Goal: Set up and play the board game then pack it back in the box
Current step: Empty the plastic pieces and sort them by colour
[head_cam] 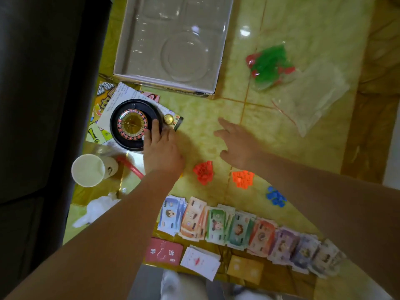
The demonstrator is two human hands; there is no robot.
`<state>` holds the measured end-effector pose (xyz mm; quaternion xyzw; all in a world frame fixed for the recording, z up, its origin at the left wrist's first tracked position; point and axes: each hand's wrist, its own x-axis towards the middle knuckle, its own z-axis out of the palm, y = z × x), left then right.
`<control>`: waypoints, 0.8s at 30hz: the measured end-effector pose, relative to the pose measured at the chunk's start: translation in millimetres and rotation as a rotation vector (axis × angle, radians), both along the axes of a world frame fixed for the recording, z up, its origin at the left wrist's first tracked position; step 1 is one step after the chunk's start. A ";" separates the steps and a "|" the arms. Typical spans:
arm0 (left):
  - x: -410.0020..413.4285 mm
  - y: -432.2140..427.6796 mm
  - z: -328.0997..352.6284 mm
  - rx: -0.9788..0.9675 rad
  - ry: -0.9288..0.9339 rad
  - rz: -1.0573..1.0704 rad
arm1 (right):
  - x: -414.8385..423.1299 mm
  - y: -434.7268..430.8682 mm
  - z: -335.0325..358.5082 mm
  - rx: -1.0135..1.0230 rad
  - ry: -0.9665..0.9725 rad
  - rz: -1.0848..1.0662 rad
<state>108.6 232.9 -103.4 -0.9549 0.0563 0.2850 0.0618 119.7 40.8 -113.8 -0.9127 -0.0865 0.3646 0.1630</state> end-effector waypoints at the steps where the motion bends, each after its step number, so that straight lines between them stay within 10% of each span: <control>1: 0.9 -4.8 1.8 0.038 -0.006 0.003 | 1.2 -4.6 -0.9 0.036 -0.005 0.013; 14: 56.0 -83.9 -1.2 -0.591 -0.077 0.068 | 52.0 -65.1 5.3 0.600 0.220 -1.374; 24: 117.6 -121.1 -8.1 -0.772 -0.067 0.061 | 115.2 -77.1 -9.2 0.485 0.251 -1.671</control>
